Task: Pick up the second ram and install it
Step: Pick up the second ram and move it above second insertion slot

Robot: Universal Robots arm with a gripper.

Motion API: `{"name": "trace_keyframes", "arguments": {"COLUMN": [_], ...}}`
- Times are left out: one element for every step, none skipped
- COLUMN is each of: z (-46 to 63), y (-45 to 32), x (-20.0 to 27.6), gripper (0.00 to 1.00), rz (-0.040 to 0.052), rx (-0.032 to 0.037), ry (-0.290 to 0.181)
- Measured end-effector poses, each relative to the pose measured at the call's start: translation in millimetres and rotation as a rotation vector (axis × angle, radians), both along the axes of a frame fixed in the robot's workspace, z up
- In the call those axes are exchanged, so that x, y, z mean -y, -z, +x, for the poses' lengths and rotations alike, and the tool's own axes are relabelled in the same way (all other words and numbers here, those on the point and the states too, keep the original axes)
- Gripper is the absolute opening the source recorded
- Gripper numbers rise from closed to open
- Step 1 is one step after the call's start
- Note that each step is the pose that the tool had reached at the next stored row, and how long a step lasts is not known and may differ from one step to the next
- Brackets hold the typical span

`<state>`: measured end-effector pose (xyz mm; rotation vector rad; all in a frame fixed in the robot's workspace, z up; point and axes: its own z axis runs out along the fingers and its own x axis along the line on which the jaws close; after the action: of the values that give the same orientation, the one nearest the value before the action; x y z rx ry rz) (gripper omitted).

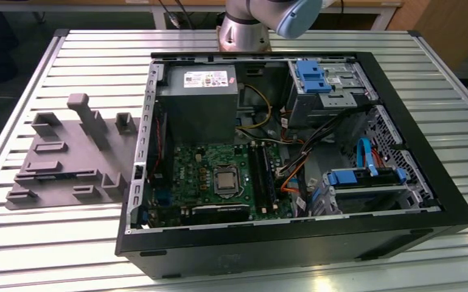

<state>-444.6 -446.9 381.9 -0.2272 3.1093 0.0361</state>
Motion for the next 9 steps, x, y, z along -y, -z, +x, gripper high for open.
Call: {"name": "trace_keyframes", "arguments": {"z": [0.0,0.0,0.0,0.0,0.0,0.0,0.0,0.0,0.0], "y": [0.0,0.1,0.1,0.2,0.3,0.4,0.5,0.5,0.6], "x": [0.0,0.0,0.0,0.0,-0.1,-0.1,-0.1,-0.2,-0.2], "gripper": [0.11,0.11,0.11,0.11,0.11,0.11,0.11,0.11,0.11], "rz": [0.0,0.0,0.0,0.0,0.0001,0.0,0.0001,0.0001,0.0001], "rx": [0.0001,0.0,0.0,0.0001,0.0001,0.0001,0.0001,0.0001,0.0001], "ry": [-0.004,-0.008,-0.015,-0.023,-0.033,-0.042,-0.051,-0.059,-0.066]}}
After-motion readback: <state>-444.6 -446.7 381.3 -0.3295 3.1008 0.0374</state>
